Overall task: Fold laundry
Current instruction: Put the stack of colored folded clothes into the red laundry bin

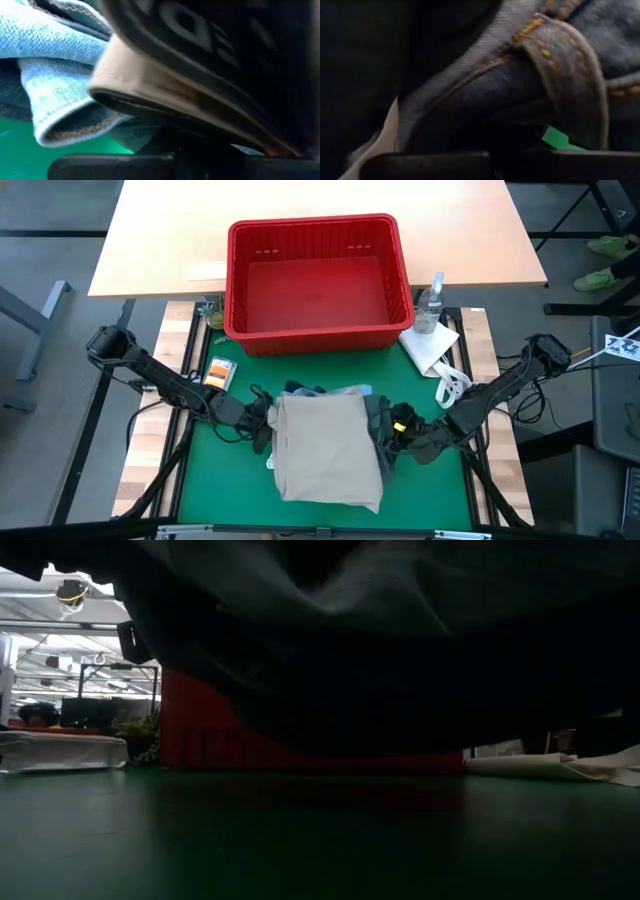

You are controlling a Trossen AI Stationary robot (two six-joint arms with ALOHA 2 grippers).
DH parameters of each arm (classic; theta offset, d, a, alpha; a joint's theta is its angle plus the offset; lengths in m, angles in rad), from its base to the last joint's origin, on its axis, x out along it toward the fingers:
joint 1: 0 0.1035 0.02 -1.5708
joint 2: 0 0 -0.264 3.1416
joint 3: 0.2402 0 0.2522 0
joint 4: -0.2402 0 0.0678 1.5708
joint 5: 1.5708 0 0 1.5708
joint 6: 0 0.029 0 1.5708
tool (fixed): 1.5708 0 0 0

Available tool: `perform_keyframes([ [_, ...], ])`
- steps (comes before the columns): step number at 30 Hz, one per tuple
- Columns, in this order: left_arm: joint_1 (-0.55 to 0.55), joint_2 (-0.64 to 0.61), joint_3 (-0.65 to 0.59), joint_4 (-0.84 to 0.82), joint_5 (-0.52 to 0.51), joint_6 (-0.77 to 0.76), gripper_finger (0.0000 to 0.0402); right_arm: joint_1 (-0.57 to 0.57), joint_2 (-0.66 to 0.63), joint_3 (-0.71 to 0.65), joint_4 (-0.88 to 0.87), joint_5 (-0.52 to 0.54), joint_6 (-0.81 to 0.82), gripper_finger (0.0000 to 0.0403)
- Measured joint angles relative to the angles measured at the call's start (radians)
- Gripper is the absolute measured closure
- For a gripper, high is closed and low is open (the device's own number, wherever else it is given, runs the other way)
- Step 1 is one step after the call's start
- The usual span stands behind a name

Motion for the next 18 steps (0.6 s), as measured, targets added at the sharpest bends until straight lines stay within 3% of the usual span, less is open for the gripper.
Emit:
perform_keyframes([
  [9,0.005,-0.048,0.000,0.010,0.015,-0.028,0.0396,-0.119,-0.004,0.037,-0.011,-0.173,-0.061,0.0391],
  [18,0.031,-0.160,0.001,-0.009,0.004,-0.028,0.0396,-0.183,-0.053,0.037,0.000,-0.198,-0.089,0.0390],
])
